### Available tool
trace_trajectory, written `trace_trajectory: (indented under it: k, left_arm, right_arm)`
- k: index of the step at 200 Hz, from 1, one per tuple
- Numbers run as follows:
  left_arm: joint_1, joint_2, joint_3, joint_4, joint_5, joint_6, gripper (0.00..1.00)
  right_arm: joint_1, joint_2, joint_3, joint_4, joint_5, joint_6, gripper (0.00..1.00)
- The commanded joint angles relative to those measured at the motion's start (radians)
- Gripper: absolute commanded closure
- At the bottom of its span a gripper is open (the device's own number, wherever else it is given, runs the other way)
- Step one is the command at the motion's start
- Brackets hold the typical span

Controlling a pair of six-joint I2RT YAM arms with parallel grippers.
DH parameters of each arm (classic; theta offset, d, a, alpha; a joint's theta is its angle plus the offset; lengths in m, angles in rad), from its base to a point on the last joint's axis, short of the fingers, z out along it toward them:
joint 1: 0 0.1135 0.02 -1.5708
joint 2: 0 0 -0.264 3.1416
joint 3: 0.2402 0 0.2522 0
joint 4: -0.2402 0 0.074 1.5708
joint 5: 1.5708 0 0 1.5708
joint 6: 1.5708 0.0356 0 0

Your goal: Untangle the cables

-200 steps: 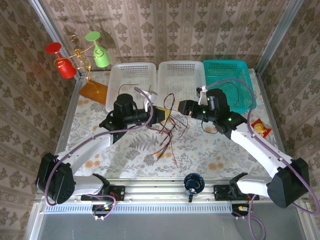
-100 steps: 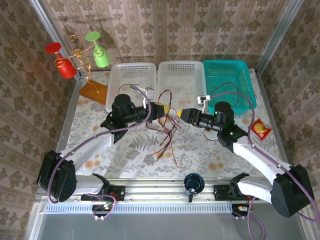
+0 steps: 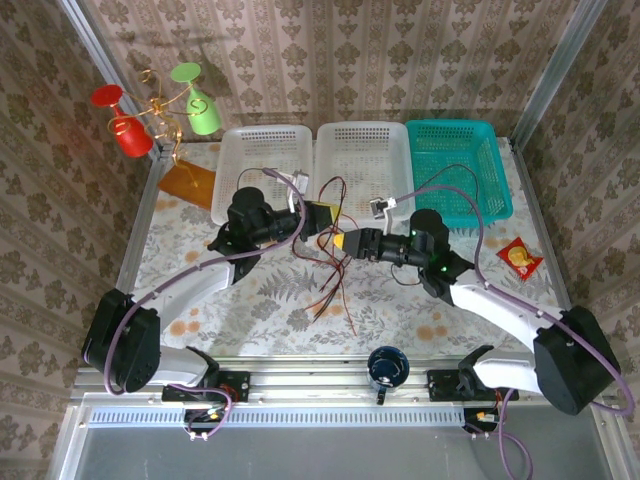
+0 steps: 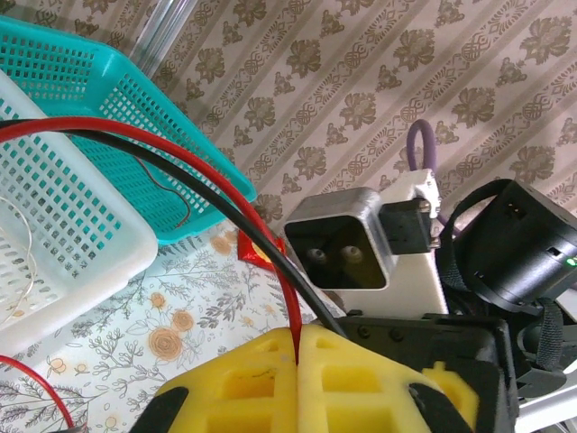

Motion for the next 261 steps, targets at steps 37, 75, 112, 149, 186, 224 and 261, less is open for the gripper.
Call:
trace_trajectory:
  k: [37, 75, 112, 149, 186, 224, 261]
  left_arm:
    - [-0.007, -0.035, 0.0, 0.023, -0.017, -0.002, 1.0]
    - [-0.002, -0.067, 0.001, -0.074, -0.06, 0.062, 0.81]
    - [0.011, -0.083, -0.011, -0.065, -0.067, 0.061, 0.77]
    - [0.029, -0.116, -0.01, -0.103, -0.083, 0.077, 0.62]
    - [0.028, -0.145, 0.006, -0.2, -0.047, 0.106, 0.52]
    - [0.008, -0.167, -0.011, -0.297, -0.005, 0.125, 0.46]
    - [-0.001, -0.186, -0.073, -0.279, 0.032, 0.105, 0.46]
  right_arm:
    - [0.047, 0.119, 0.132, 0.072, -0.005, -0.009, 0.81]
    - [0.047, 0.069, 0.144, -0.156, 0.124, -0.114, 1.0]
    - [0.042, 0.03, 0.127, -0.212, 0.161, -0.147, 1.0]
    - [0.042, 0.028, 0.149, -0.284, 0.168, -0.192, 1.0]
    - [0.041, 0.023, 0.162, -0.325, 0.175, -0.222, 1.0]
    - [0.041, 0.032, 0.176, -0.326, 0.169, -0.228, 1.0]
    - [0.042, 0.046, 0.191, -0.339, 0.167, -0.24, 1.0]
